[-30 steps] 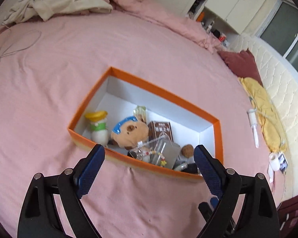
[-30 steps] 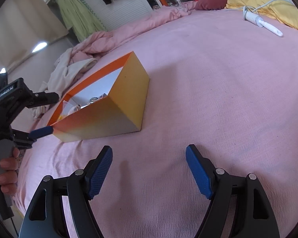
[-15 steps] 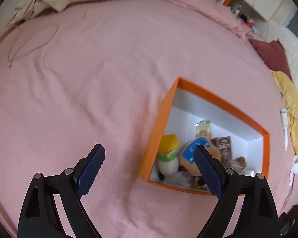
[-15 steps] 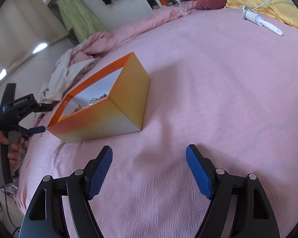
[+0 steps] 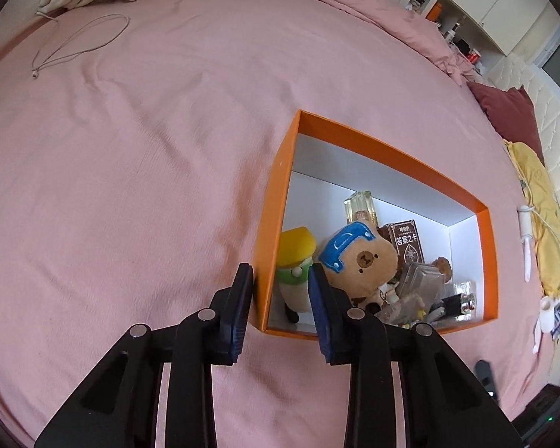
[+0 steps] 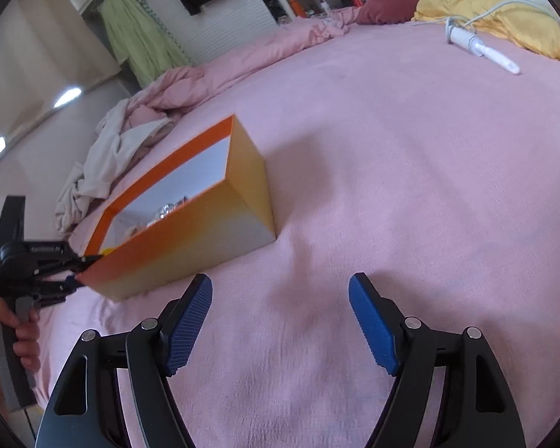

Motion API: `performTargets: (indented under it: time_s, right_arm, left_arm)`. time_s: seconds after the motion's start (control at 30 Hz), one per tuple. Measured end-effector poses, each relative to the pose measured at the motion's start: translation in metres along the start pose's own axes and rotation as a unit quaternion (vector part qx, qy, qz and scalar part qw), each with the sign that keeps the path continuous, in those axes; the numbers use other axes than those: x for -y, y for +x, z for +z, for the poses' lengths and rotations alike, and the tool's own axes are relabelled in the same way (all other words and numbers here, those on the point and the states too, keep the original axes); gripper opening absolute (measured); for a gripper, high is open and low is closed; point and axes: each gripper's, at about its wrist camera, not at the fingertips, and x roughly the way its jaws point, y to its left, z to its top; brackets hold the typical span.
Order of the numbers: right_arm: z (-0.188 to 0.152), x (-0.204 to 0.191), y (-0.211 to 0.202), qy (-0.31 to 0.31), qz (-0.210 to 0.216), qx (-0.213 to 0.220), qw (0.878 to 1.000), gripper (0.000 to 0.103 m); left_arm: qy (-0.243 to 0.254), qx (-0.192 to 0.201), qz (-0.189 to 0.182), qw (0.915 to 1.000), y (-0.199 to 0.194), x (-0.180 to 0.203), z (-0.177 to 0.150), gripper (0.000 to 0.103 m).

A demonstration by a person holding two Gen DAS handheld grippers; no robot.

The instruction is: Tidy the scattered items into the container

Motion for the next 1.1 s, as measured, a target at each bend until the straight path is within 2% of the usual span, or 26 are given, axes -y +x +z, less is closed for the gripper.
performTargets:
  time_s: [0.1, 0.2, 0.3, 0.43, 0.47, 0.5, 0.53, 0.6, 0.67, 0.8, 1.1]
  right_arm:
    - [0.038, -0.002, -0.015, 0.004, -0.001, 0.027, 1.0, 0.076]
    - [0.086, -0.015, -0.009, 0.001, 0.005, 0.009, 1.0, 0.076]
    - [0.096, -0.034, 0.033, -0.041, -0.035, -0.055, 0.997, 0.076]
    - [0.11, -0.061, 0.09, -0.096, -0.089, -0.14, 0.981, 0.072]
    - [0.109, -0.063, 0.104, -0.1, -0.097, -0.164, 0.977, 0.051]
    - [0.1, -0.055, 0.118, -0.085, -0.098, -0.191, 0.973, 0.017]
    - [0.094, -0.05, 0.126, -0.074, -0.096, -0.205, 0.971, 0.016]
    - [0.093, -0.047, 0.12, -0.072, -0.087, -0.188, 0.976, 0.014]
    - [0.094, -0.05, 0.114, -0.088, -0.097, -0.185, 0.974, 0.008]
    - [0.093, -0.051, 0.097, -0.101, -0.099, -0.177, 0.974, 0.008]
    - [0.098, -0.043, 0.029, -0.1, -0.083, -0.127, 0.983, 0.009]
  left_arm:
    - [-0.006, -0.002, -0.007, 1.0, 0.01, -0.002, -0.004, 0.032]
    - [-0.012, -0.002, -0.01, 0.9999, 0.016, 0.006, -0.002, 0.032]
    - [-0.013, -0.001, -0.01, 0.9999, 0.02, 0.012, -0.001, 0.032]
    - [-0.017, -0.006, -0.02, 0.9996, 0.025, 0.013, 0.003, 0.033]
    - [-0.023, -0.007, -0.027, 0.9994, 0.026, 0.011, 0.003, 0.034]
    - [-0.025, -0.008, -0.03, 0.9992, 0.026, 0.011, 0.004, 0.034]
    - [-0.025, -0.007, -0.03, 0.9992, 0.026, 0.01, 0.003, 0.034]
    - [-0.022, -0.003, -0.027, 0.9994, 0.023, 0.011, 0.003, 0.033]
    - [-0.017, 0.001, -0.017, 0.9997, 0.019, 0.014, 0.001, 0.032]
    - [0.005, 0.006, 0.017, 0.9998, 0.003, 0.029, -0.007, 0.029]
    - [0.022, 0.005, 0.024, 0.9995, -0.033, 0.043, -0.044, 0.028]
